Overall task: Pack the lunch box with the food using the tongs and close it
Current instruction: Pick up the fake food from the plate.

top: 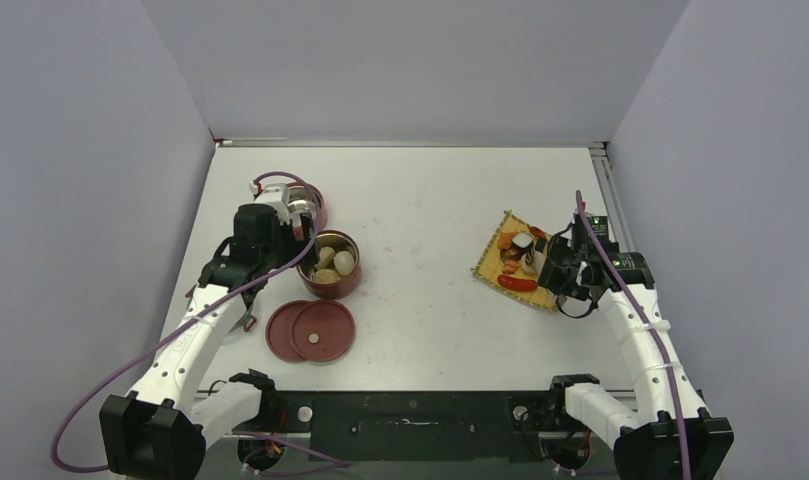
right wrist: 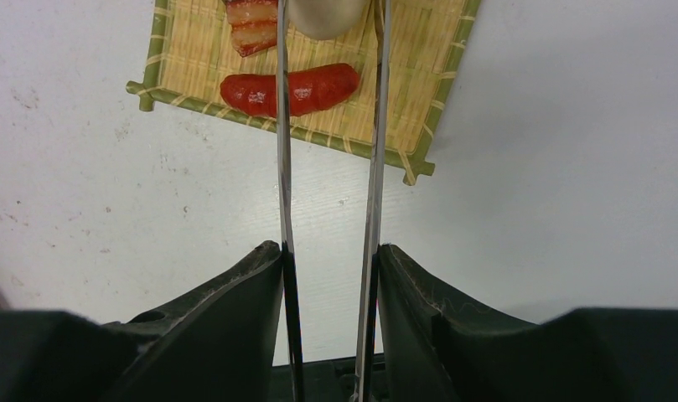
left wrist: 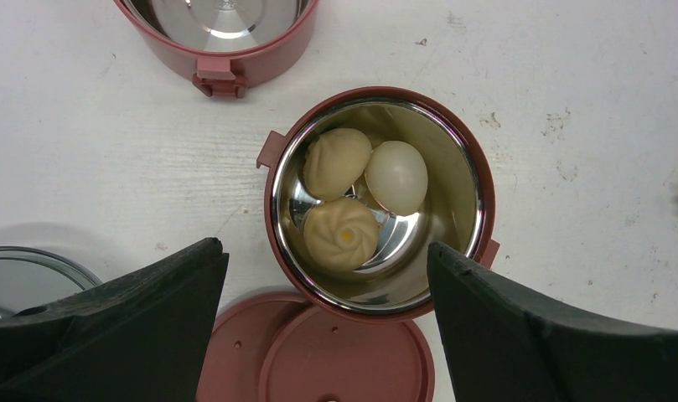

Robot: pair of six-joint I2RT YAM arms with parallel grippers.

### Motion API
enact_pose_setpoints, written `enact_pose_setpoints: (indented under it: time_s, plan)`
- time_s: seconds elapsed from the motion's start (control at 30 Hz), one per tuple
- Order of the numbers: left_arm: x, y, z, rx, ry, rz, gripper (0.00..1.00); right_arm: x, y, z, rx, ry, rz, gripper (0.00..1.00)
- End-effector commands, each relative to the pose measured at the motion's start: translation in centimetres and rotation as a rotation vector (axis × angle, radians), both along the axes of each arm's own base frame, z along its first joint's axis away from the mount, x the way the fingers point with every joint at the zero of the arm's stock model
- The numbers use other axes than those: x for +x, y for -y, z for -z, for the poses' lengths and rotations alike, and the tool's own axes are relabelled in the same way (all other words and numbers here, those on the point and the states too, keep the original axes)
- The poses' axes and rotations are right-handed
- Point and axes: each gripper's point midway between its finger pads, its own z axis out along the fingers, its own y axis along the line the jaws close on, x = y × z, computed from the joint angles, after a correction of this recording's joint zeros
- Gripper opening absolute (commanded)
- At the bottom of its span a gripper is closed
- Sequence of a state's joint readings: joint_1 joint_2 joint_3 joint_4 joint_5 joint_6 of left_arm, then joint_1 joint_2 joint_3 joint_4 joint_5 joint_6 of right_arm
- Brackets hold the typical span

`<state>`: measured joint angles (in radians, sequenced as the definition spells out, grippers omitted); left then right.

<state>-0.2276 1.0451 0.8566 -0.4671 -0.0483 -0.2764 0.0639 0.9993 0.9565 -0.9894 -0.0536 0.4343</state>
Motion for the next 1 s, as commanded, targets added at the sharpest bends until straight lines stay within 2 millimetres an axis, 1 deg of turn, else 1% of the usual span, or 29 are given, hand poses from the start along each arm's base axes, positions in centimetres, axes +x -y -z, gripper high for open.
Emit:
enact_pose_setpoints:
  time_s: [0.0,0.1,0.27,0.47,0.6,0.93,0.97]
  plan:
    - [0.7,0.0,-1.8,0.001,0.056,0.0,0.88,0.4,0.8,-1.1,-0.024,0.055,0.034,0.42]
    - [0.7,0.1,-1.8,0.0,0.056,0.002,0.88,0.3,0.9,-1.1,-0.029,0.056,0.034,0.42]
    - [0.7,0.1,-1.9,0.0,0.058,0.002,0.88,0.6,0.2,-0.4,0.005,0.06,0.02,0.42]
    - [0.7,0.0,-2.0,0.0,0.062,0.0,0.88,0.8,0.2,-0.6,0.003,0.063,0.014,0.37]
    - [0.7,0.1,-2.1,-0.001,0.064,0.001,0.89,0.8,0.2,-0.6,0.007,0.062,0.018,0.3]
    - [0.5,0.1,-2.5,-0.008,0.079,0.003,0.89,0.1,1.0,-2.7,-0.032,0.078,0.046,0.17]
    - [0.4,0.1,-2.7,-0.01,0.084,0.005,0.89,0.0,1.5,-2.9,-0.054,0.082,0.06,0.16]
